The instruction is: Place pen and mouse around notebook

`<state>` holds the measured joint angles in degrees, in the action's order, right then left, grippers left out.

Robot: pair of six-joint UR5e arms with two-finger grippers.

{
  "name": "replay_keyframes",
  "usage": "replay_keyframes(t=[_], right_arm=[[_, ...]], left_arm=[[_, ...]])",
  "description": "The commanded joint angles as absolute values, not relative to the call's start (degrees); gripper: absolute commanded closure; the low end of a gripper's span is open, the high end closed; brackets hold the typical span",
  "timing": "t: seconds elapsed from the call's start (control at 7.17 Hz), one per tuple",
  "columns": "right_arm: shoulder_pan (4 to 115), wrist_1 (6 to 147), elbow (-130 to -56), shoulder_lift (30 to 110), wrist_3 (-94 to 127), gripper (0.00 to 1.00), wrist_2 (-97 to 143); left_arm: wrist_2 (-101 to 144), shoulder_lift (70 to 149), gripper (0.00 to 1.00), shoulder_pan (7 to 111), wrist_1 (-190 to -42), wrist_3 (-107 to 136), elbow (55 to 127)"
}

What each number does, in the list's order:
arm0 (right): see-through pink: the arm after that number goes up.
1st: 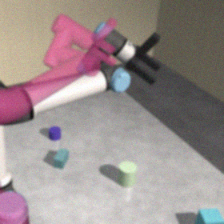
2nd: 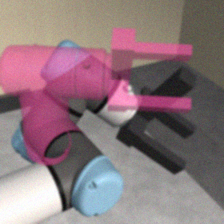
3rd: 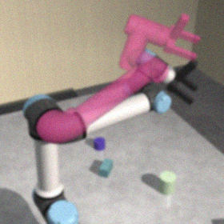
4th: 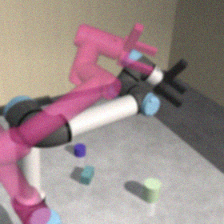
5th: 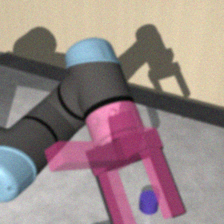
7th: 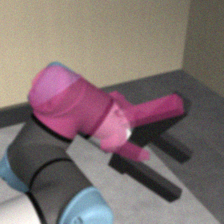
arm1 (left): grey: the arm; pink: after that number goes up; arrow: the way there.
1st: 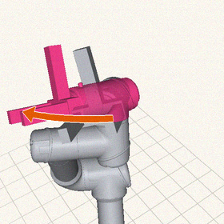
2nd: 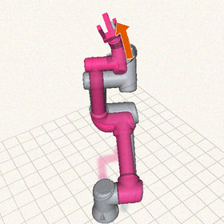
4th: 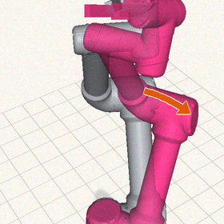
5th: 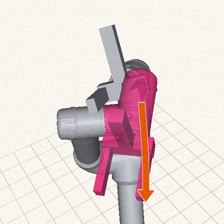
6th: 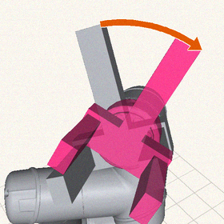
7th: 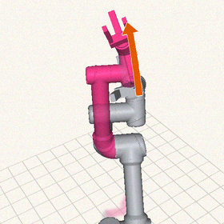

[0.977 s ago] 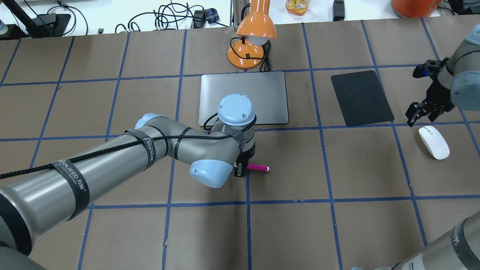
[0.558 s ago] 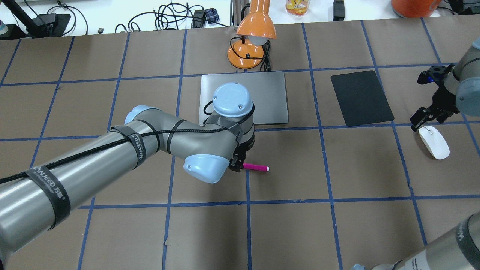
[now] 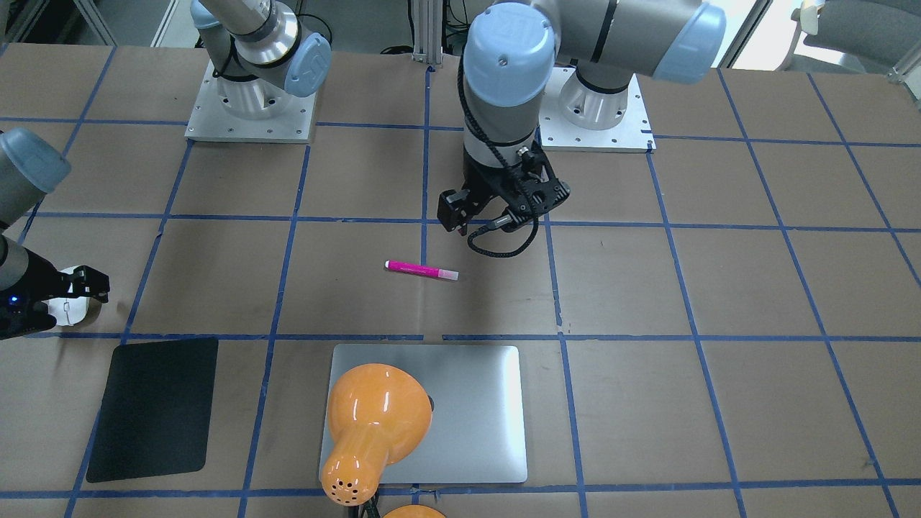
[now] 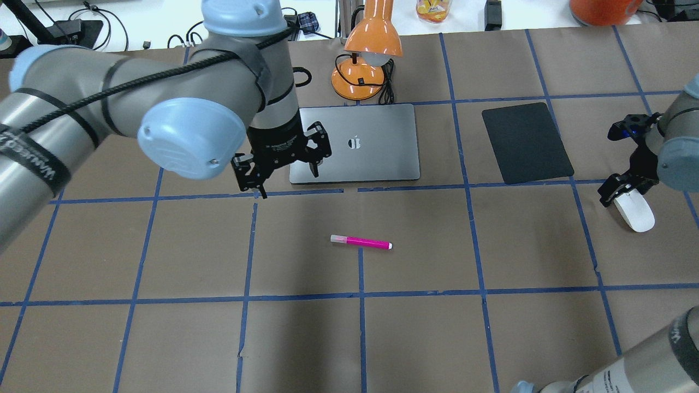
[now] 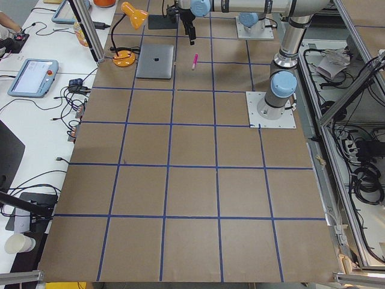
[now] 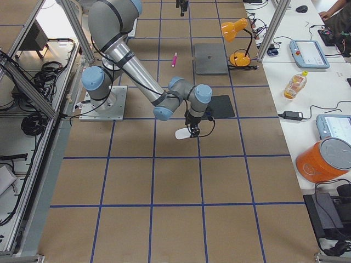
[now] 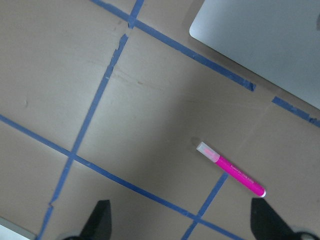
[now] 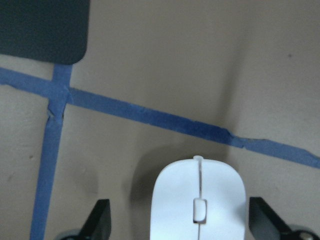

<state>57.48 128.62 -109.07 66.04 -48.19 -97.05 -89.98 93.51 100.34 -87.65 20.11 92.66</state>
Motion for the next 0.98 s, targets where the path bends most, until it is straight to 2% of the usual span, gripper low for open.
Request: replay_keyframes(t=[0.0,0.14,0.28,0.42,0.56,0.84], right_arm=[[57.2,128.6,-109.1,66.0,-48.0,0.32,-97.1],[57.2,128.5,-109.1,66.1,-48.0,0.56,-97.1],[57.2,128.5,-109.0,66.2,-48.1,0.72,-97.1],[57.2,128.2,-108.8,66.4,-48.0,0.79,-97.2],[57.2,127.4,-108.5,66.8,-47.6,0.82,-97.2],[58.5,127.2,-106.6,67.8,-45.5,0.79,-96.6]], left_arm=[[-90.2,90.3,0.00,94.7,-88.2,-2.9,91.7],[-90.5,89.9,0.00,94.8,-88.4,-2.4,91.6],[-90.5,89.8,0.00,94.8,-88.4,-0.4,91.5],[-90.4,89.7,0.00,94.5,-88.3,0.2,91.5],[-90.4,89.6,0.00,94.4,-88.3,0.2,91.5],[-90.5,89.4,0.00,94.3,-88.2,0.3,91.5]])
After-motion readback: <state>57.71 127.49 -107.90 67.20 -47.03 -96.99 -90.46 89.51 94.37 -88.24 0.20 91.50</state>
